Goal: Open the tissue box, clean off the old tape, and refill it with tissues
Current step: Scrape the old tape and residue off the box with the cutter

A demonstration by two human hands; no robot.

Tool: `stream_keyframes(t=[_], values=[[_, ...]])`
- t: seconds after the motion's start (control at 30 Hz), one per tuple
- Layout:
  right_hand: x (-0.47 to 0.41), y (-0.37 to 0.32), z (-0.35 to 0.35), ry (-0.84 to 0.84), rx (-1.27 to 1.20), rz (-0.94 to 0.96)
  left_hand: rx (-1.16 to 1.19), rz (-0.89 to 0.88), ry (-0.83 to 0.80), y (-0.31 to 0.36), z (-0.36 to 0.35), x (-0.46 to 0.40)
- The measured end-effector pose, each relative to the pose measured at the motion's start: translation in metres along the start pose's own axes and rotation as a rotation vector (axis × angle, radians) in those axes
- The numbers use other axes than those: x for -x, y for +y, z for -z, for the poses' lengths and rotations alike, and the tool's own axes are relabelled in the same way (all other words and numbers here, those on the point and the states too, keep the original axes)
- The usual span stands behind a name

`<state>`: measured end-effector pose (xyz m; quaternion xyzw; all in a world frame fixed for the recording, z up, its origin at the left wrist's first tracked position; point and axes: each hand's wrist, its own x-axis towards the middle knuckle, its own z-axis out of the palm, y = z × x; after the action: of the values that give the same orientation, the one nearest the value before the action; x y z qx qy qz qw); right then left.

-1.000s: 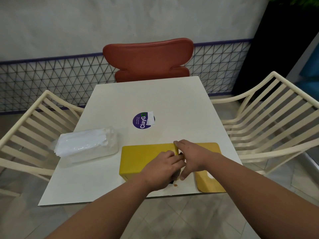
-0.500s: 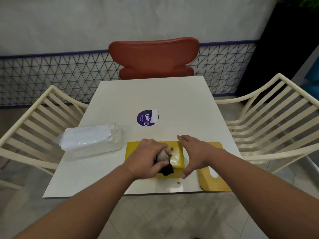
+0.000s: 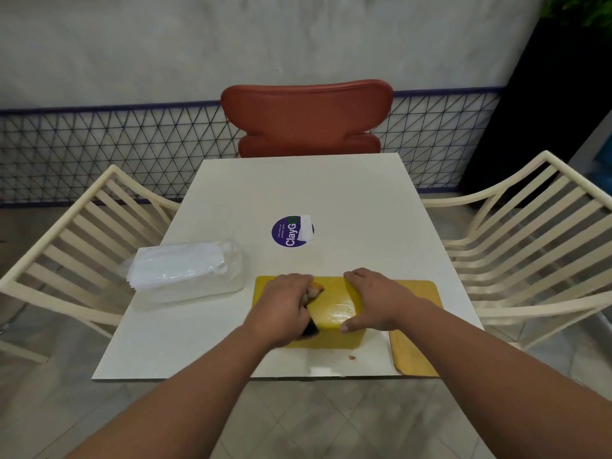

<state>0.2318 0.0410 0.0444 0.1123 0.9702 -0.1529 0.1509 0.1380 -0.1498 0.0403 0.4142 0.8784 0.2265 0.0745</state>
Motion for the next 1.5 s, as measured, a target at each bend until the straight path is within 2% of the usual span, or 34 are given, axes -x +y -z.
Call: stream_keyframes(t=[0.1, 0.2, 0.33, 0.43, 0.53, 0.63, 0.77, 0.9, 1.1, 1.27, 1.4, 1.5], values=[[0.0, -0.001, -0.001, 0.011, -0.005, -0.001, 0.118, -0.074, -0.088, 0.031, -0.014, -0.006], [-0.001, -0.002, -0.001, 0.006, 0.01, 0.005, 0.093, -0.188, -0.235, 0.039, -0.018, -0.011], [0.0, -0.003, 0.001, 0.003, 0.06, 0.008, 0.033, -0.289, -0.345, 0.017, -0.002, -0.012], [0.001, -0.002, 0.002, -0.014, 0.072, 0.006, 0.002, -0.292, -0.348, -0.018, 0.015, -0.004], [0.0, -0.002, 0.004, -0.035, 0.082, -0.004, 0.04, -0.167, -0.281, -0.049, 0.032, 0.007], [-0.003, -0.007, 0.009, -0.034, 0.172, -0.009, 0.105, 0.06, -0.148, -0.069, 0.041, 0.019], [-0.018, -0.035, 0.012, 0.027, 0.241, 0.039, 0.356, 0.428, 0.076, -0.08, 0.041, 0.033], [-0.041, -0.088, 0.001, 0.066, 0.226, 0.199, 0.699, 0.661, 0.24, -0.076, 0.045, 0.046], [-0.066, -0.132, -0.021, 0.1, 0.356, 0.201, 0.835, 0.784, 0.28, -0.072, 0.062, 0.064], [-0.061, -0.128, 0.007, 0.156, 0.381, 0.237, 0.962, 0.835, 0.306, -0.081, 0.078, 0.068], [-0.041, -0.096, 0.046, 0.261, 0.23, 0.231, 1.046, 0.838, 0.342, -0.081, 0.082, 0.058], [-0.024, -0.066, 0.054, 0.271, -0.091, 0.236, 1.072, 0.817, 0.338, -0.07, 0.075, 0.042]])
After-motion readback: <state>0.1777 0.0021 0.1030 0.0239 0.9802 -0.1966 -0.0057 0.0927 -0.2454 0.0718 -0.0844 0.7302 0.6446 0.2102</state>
